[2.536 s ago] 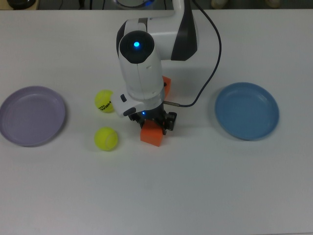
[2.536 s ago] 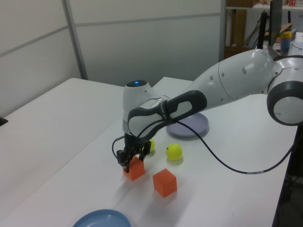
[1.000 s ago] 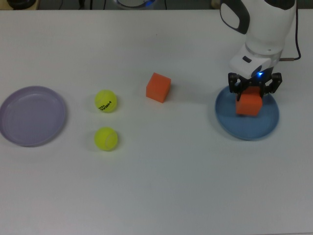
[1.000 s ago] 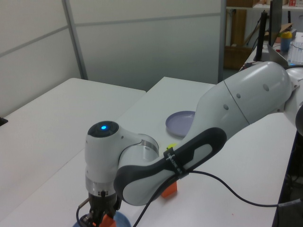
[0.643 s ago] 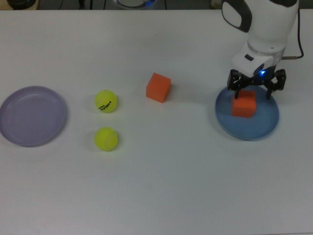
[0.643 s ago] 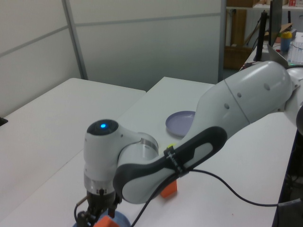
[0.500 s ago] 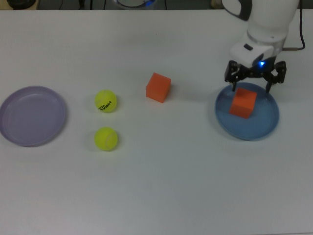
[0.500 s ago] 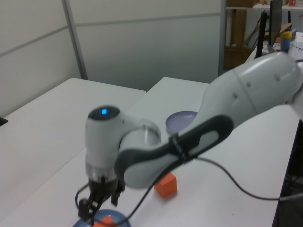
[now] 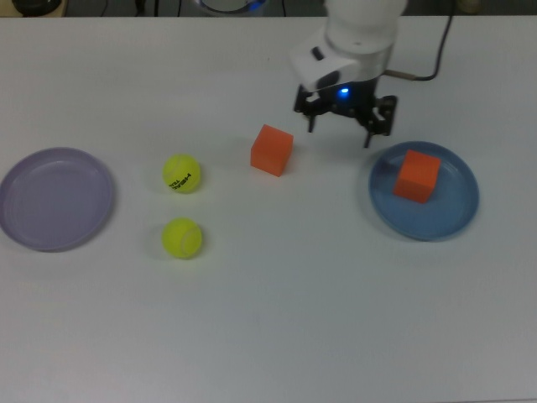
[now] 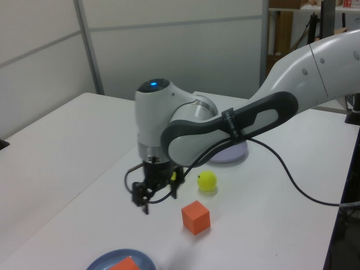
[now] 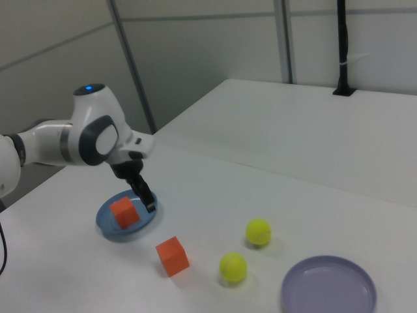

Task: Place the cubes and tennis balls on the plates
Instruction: 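Move the gripper to the second orange cube and grasp it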

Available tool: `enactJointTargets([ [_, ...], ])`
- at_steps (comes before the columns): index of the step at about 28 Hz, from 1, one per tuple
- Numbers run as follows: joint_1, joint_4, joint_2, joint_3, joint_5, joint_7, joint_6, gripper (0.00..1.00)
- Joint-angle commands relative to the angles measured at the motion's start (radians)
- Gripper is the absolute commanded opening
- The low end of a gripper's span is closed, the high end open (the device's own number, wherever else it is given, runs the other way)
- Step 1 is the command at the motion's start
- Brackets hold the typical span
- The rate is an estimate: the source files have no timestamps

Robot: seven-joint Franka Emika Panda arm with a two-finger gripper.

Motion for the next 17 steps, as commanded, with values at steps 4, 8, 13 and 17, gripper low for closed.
enactJointTargets([
  [4, -0.078, -0.131, -0.043, -0.002, 0.019, 0.014, 0.017, 1.0],
  [8, -0.104, -0.149, -0.035, -0.004, 0.019, 0.007, 0.019, 1.0],
  [13, -0.121, -0.182, -0.026, -0.004, 0.019, -0.007, 0.054, 1.0],
  [17, -0.122, -0.197, -0.016, -0.005, 0.019, -0.015, 0.075, 1.0],
])
